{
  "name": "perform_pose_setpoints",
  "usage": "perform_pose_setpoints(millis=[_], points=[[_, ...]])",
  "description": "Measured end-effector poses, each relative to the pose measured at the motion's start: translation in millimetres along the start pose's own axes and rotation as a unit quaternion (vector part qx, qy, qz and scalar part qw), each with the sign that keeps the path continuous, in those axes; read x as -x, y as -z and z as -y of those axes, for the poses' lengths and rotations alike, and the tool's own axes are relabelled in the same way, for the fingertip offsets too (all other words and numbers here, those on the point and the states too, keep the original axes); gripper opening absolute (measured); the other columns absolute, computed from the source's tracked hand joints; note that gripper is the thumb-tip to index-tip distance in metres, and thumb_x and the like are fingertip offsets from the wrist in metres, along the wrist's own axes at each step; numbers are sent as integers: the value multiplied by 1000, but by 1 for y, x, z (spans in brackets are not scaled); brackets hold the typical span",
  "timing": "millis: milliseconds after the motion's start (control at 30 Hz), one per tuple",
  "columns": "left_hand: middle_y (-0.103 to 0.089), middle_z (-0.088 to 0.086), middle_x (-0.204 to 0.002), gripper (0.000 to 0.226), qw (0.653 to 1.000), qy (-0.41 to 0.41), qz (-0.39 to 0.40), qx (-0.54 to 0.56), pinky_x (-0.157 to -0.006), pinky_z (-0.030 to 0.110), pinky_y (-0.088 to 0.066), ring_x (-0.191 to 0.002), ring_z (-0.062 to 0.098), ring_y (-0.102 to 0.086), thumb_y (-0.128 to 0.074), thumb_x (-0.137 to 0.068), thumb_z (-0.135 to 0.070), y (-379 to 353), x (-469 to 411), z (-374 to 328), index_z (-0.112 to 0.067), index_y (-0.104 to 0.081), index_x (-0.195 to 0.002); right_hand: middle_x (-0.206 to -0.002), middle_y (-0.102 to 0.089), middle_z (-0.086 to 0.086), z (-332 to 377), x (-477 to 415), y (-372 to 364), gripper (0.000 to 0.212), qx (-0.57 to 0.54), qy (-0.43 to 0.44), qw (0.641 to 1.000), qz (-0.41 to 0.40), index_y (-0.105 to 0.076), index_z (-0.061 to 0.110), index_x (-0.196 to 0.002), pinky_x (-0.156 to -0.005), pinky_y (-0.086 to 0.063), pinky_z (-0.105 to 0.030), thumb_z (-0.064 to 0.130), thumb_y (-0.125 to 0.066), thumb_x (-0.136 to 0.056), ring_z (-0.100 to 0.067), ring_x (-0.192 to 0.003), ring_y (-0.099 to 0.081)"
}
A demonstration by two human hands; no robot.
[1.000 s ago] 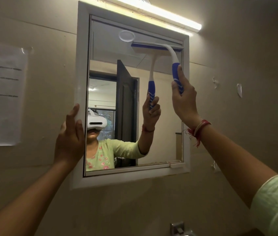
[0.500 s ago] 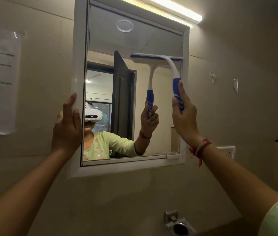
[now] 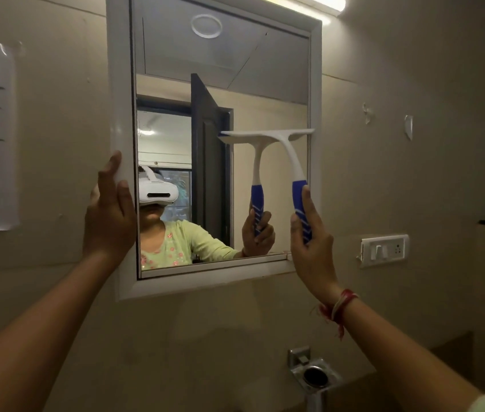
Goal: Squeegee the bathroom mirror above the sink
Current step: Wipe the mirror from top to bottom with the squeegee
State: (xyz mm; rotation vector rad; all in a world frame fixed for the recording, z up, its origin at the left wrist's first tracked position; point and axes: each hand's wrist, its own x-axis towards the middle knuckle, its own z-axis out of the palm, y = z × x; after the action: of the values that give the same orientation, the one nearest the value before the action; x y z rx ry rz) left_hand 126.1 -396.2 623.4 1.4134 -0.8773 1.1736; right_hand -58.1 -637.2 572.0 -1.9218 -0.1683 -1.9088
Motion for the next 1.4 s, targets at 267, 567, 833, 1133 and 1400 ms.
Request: perform_pose_setpoints(millis=[267,567,833,1133,1400], points=[[-43,13,-141,42,1000,6,-3,2,-91,40,-39,-118,40,-46,-30,-101,-20,-2,-3,-1,-26,-27,-142,-113,-58,-15,-5,45,3,58,-21,-41,999,-7,-22,29,-143,-65,-48,-7,9,-47,-94,2,-70,-55],[-43,13,-141,41,1000,13,1,-4,-89,41,-41,-114,40,-50,-28,-101,-25,-3,-3,-2,-28,-26,-142,-118,-55,18,0,89,3,70,-54,-94,994,0,-23,46,-140,-65,-54,-14,3,-49,-92,-4,-71,-60],[-41,5,-144,41,1000,4,-8,-2,-92,37,-39,-119,34,-49,-26,-101,-28,-6,-2,2,-30,-25,-142,-104,-58,23,-5,132,-2,65,-54,-120,991,3,-21,39,-142,-55,-51,-12,8,-51,-93,-8,-58,-54],[-41,8,-144,41,1000,-17,-15,0,-91,21,-31,-124,26,-45,-26,-101,-26,-8,-3,6,-26,-26,-142,-100,-56,26,-6,165,-7,63,-53,-142,988,9,-23,45,-141,-50,-50,-13,11,-47,-94,-5,-58,-54],[-38,2,-146,42,999,-37,-15,6,-97,23,-33,-127,23,-44,-25,-101,-27,-10,-3,9,-25,-24,-143,-107,-49,37,-7,197,-6,64,-25,-185,982,36,-18,56,-136,-54,-51,-9,20,-46,-90,3,-68,-57]])
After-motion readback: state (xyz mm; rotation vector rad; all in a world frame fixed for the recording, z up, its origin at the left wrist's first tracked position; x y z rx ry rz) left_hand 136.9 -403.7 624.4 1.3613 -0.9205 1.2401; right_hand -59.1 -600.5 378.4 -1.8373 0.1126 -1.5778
